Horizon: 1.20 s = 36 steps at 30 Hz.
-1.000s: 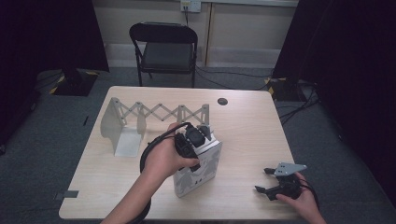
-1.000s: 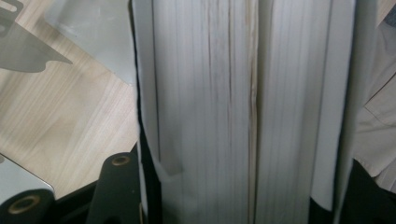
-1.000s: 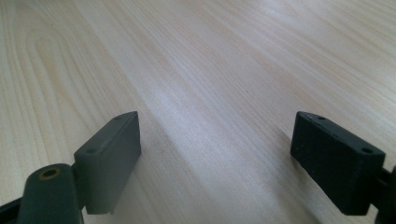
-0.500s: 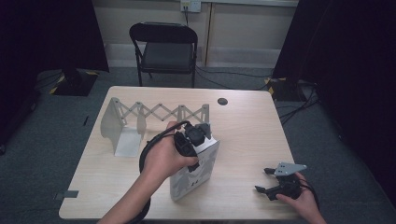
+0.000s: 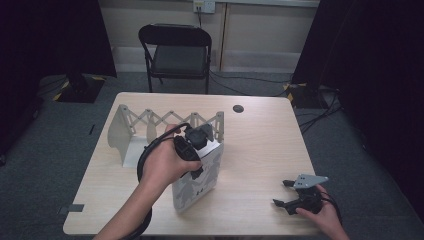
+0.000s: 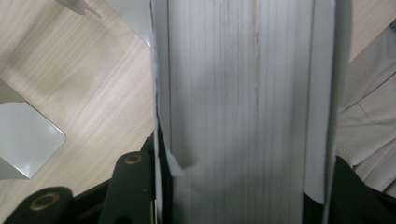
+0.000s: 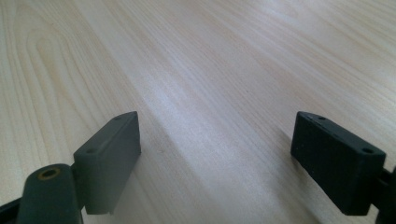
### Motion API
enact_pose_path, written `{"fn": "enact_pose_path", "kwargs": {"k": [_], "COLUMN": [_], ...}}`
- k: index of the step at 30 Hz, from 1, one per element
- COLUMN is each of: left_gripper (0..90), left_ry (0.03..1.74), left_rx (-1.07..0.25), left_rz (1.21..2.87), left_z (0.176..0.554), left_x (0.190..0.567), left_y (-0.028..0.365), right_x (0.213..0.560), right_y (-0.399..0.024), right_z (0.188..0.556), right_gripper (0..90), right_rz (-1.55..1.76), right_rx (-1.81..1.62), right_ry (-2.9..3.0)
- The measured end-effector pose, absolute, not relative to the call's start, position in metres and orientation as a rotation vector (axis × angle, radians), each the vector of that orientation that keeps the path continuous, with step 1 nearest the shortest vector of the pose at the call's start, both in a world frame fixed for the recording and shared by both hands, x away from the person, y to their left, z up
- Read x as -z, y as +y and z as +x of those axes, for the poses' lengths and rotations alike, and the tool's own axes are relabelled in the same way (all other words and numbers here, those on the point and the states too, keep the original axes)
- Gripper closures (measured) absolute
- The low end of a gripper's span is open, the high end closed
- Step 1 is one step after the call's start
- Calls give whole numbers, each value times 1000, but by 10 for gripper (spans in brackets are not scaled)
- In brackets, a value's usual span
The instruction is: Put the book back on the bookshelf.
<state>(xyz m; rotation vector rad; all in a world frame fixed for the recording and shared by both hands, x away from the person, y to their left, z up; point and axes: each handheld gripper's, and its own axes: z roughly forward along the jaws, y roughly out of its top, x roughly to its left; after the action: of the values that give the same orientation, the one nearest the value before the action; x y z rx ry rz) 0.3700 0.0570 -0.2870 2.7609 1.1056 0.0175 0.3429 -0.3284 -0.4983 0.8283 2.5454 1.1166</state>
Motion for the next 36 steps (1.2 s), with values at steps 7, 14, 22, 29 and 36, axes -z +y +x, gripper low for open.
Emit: {"fn": "enact_pose_path", "kwargs": {"k": [7, 14, 22, 29, 36], "left_gripper": [530, 530, 530, 530, 530], "left_ry": [1148, 1197, 1257, 1302, 1333], "left_rx": [-13, -22, -33, -25, -53], "left_rz": [2743, 2716, 2692, 2665, 2652], "left_z": [373, 380, 389, 396, 403], "left_x": [286, 284, 284, 283, 281], "left_y": [62, 66, 68, 67, 65], "right_x": [498, 498, 498, 498, 498], "right_y": [-328, -328, -328, -328, -328], "right_z": [343, 343, 343, 343, 343], "right_gripper": [151, 151, 150, 150, 150], "right_rz": [828, 826, 826, 826, 828], "right_rx": [-1117, -1117, -1116, -1117, -1116], "right_ry": [2546, 2546, 2547, 2546, 2548]}}
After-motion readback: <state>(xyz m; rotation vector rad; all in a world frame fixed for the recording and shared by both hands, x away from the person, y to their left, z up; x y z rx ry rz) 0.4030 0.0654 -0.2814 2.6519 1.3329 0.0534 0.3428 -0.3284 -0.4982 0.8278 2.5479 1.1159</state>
